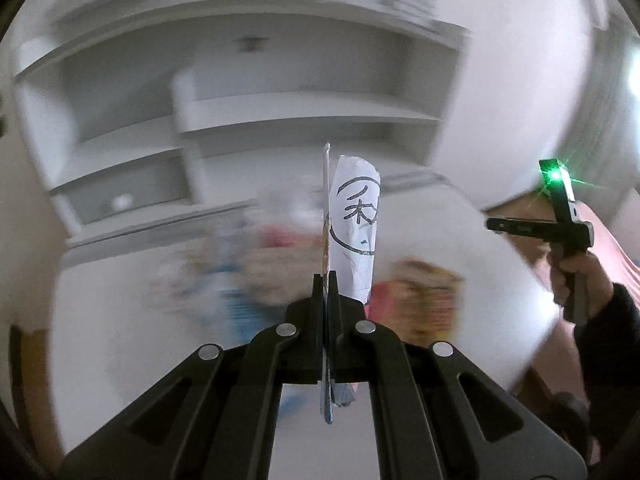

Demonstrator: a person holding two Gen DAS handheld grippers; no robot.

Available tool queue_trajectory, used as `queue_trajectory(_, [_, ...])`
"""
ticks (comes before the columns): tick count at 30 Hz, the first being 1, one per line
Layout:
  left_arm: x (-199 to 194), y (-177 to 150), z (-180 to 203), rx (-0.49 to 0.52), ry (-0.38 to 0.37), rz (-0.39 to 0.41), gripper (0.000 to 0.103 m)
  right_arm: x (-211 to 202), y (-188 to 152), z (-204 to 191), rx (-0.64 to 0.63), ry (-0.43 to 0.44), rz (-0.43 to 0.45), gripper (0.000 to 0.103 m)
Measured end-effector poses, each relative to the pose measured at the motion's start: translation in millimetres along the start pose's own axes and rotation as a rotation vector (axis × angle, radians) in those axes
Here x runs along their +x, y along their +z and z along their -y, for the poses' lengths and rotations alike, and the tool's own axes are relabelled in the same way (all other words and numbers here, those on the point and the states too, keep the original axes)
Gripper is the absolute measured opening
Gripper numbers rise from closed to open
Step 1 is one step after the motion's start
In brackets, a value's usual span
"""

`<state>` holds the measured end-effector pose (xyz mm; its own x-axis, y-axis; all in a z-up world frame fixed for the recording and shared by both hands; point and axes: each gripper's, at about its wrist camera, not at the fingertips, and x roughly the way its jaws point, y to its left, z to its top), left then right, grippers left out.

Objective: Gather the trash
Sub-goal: 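Carry the wrapper to the bin with left tool while right tool carries the white cap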

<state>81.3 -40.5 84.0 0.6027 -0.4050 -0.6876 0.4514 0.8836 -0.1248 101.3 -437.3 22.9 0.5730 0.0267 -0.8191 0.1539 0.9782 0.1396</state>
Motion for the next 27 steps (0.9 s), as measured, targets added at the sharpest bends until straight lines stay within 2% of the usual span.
queue_trajectory(2, [11.0,0.8,42.5,0.049,-0.068,-0.003,0.000,-28.8,-25.8,22.1,0.042,-0.021,0.038,0.029])
queue_trajectory(6, [37.8,-4.8,142.7,0.167,-0.238,-0.021,0.000,-81.1,-91.2,91.6,0.167,-0.127,0.096,0.029])
queue_trajectory(8, [55.4,-14.7,203.3,0.239,-0.342,-0.044,0.000,-95.1,-122.2,120.6,0.224,-0.179,0.097,0.029])
queue_trajectory(10, [69.7,-24.8,246.3,0.280,-0.398,-0.070,0.000,-109.4,-158.5,159.9,0.302,-0.233,0.084,0.029])
queue_trajectory(12, [89.1,-43.0,302.6,0.324,-0.516,-0.140,0.000,-118.7,-191.9,197.7,0.385,-0.279,0.068,0.029])
queue_trajectory(13, [98.6,-53.7,329.5,0.351,-0.549,-0.160,0.000,-120.0,-203.3,209.8,0.412,-0.296,0.062,0.029])
queue_trajectory(17, [140.8,-92.9,403.6,0.418,-0.616,-0.246,0.000,-120.0,-257.9,267.2,0.549,-0.344,0.037,0.029])
queue_trajectory(18, [155.7,-104.9,420.5,0.436,-0.618,-0.268,0.000,-114.1,-274.2,282.4,0.595,-0.351,0.017,0.029])
queue_trajectory(23, [236.9,-154.0,473.5,0.458,-0.609,-0.411,0.000,-80.2,-310.9,320.0,0.677,-0.348,-0.058,0.029])
queue_trajectory(26, [287.3,-182.2,499.6,0.477,-0.579,-0.459,0.000,-60.5,-329.1,340.6,0.716,-0.345,-0.101,0.029])
queue_trajectory(27, [292.2,-190.9,511.5,0.477,-0.575,-0.470,0.000,-52.4,-331.6,345.2,0.721,-0.348,-0.113,0.029])
